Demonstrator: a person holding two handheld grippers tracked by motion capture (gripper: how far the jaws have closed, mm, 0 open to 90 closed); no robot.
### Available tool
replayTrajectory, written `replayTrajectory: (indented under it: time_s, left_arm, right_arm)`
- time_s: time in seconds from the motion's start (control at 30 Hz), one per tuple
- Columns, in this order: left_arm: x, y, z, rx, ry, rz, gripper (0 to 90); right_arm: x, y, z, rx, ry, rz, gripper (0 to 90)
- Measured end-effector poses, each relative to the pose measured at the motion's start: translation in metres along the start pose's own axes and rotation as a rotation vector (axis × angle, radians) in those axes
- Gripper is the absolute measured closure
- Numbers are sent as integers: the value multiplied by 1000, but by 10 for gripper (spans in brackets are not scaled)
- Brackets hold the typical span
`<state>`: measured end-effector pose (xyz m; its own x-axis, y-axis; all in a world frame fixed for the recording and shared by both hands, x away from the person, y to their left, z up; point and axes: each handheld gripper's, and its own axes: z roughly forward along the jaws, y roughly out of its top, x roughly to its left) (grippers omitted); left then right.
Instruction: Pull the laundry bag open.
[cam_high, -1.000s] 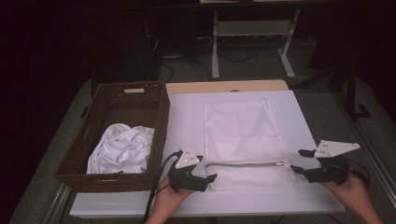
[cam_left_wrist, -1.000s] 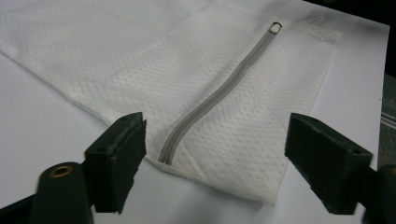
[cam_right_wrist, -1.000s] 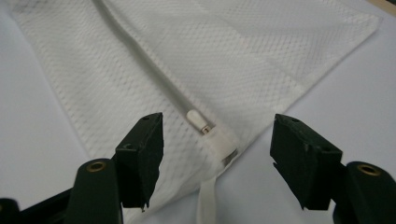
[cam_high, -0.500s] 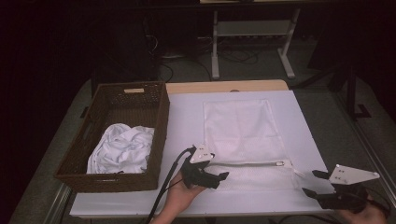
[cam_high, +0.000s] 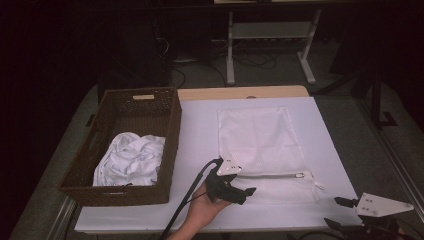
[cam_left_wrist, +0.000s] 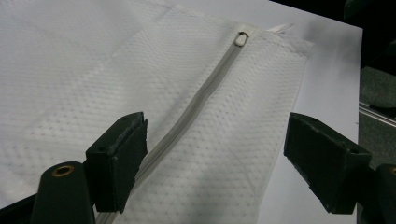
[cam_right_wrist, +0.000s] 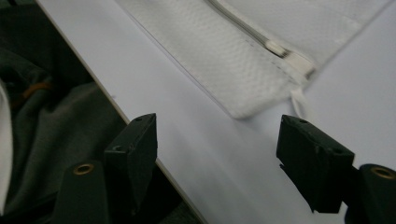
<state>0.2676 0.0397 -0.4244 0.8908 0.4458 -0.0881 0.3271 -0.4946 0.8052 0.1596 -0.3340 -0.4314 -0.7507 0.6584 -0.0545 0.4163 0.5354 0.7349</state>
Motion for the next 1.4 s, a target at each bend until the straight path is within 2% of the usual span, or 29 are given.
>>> replayTrajectory:
  time_s: [0.07, 0.2, 0.23, 0.37, 0.43, 0.5, 0.57, 0.6, 0.77, 0.83, 0.9, 0.93, 1.0, 1.03, 1.13, 1.17, 1.2, 1.23, 1.27, 1.3, 1.33, 1.4]
  left_arm:
    - [-3, 2, 4, 1, -10, 4, 206]
    - [-5, 5, 10, 7, -25, 14, 210]
    - [-7, 8, 15, 12, -42, 18, 218]
    - [-9, 14, 24, 10, -64, 15, 244]
    - [-10, 16, 27, 17, -55, 0, 260]
    - [-8, 20, 33, 25, -72, -12, 302]
    - [-8, 23, 38, 29, -81, -19, 303]
    - [-8, 28, 44, 33, -86, -24, 317]
    - [-8, 37, 59, 52, -114, -58, 342]
    - [-7, 45, 70, 64, -131, -83, 347]
    - [-6, 47, 74, 70, -138, -93, 351]
    - [-4, 51, 81, 88, -154, -109, 356]
    - [-1, 55, 87, 114, -165, -146, 378]
    - [-1, 55, 87, 114, -165, -146, 387]
    - [3, 61, 95, 130, -172, -168, 397]
    - [6, 64, 99, 131, -200, -202, 427]
    - [6, 64, 99, 131, -200, -202, 437]
    - [7, 66, 101, 143, -200, -227, 439]
    - [8, 67, 104, 143, -210, -247, 439]
    - [11, 69, 110, 143, -246, -315, 488]
    - [13, 69, 114, 152, -267, -352, 500]
    - [15, 69, 119, 165, -276, -382, 543]
  right_arm:
    - [4, 5, 4, -2, 23, 2, 273]
    - [9, 13, 10, -16, 38, -21, 275]
    - [7, 19, 16, -31, 52, -24, 279]
    - [-1, 31, 33, -44, 80, -3, 261]
    - [-4, 34, 38, -42, 85, 8, 257]
    - [-16, 44, 49, -34, 99, 34, 255]
    - [-19, 46, 51, -29, 103, 41, 254]
    - [-28, 50, 56, -26, 108, 67, 254]
    - [-53, 55, 66, -16, 82, 159, 266]
    - [-62, 56, 68, -10, 76, 202, 278]
    - [-66, 56, 70, -11, 69, 219, 298]
    - [-74, 57, 72, -4, 61, 255, 328]
    - [-80, 58, 74, 6, 51, 282, 369]
    - [-80, 58, 74, 6, 51, 282, 369]
    - [-92, 59, 80, 82, 65, 373, 422]
    - [-97, 59, 84, 108, 73, 407, 456]
    - [-97, 59, 84, 108, 73, 407, 456]
    - [-101, 60, 88, 136, 76, 431, 482]
    - [-101, 60, 88, 136, 76, 431, 482]
    - [-105, 61, 90, 146, 83, 461, 487]
    - [-106, 61, 91, 149, 83, 470, 488]
    - [-109, 60, 91, 169, 87, 503, 518]
